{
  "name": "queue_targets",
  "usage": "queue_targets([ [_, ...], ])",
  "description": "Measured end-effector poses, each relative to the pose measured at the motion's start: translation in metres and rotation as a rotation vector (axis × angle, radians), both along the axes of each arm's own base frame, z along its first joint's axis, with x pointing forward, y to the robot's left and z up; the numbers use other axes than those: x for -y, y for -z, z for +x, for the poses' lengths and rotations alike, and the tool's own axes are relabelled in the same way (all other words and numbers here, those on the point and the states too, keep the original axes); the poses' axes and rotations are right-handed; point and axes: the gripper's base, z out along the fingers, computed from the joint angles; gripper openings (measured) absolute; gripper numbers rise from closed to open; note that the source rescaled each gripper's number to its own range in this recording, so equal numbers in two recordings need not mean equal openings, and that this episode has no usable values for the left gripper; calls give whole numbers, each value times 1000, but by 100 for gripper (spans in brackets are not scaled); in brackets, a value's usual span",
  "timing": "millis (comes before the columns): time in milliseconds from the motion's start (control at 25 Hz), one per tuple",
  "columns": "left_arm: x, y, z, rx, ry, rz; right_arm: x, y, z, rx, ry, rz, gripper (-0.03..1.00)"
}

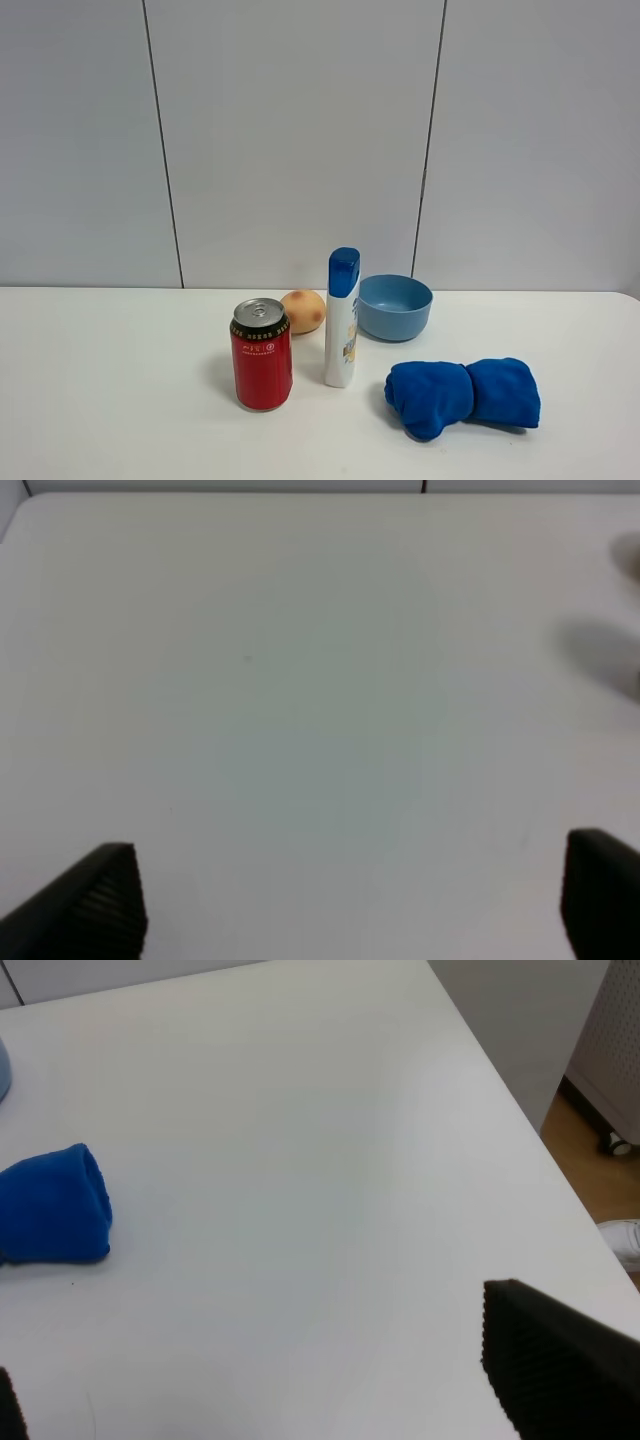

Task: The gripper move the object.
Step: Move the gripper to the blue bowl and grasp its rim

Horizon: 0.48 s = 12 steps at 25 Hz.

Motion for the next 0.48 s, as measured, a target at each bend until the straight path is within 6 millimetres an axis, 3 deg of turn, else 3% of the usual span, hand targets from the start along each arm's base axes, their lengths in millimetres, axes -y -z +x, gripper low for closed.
queue_targets([
  [480, 0, 0, -2, 14, 2, -2, 2, 0, 1, -8, 13, -20, 100],
])
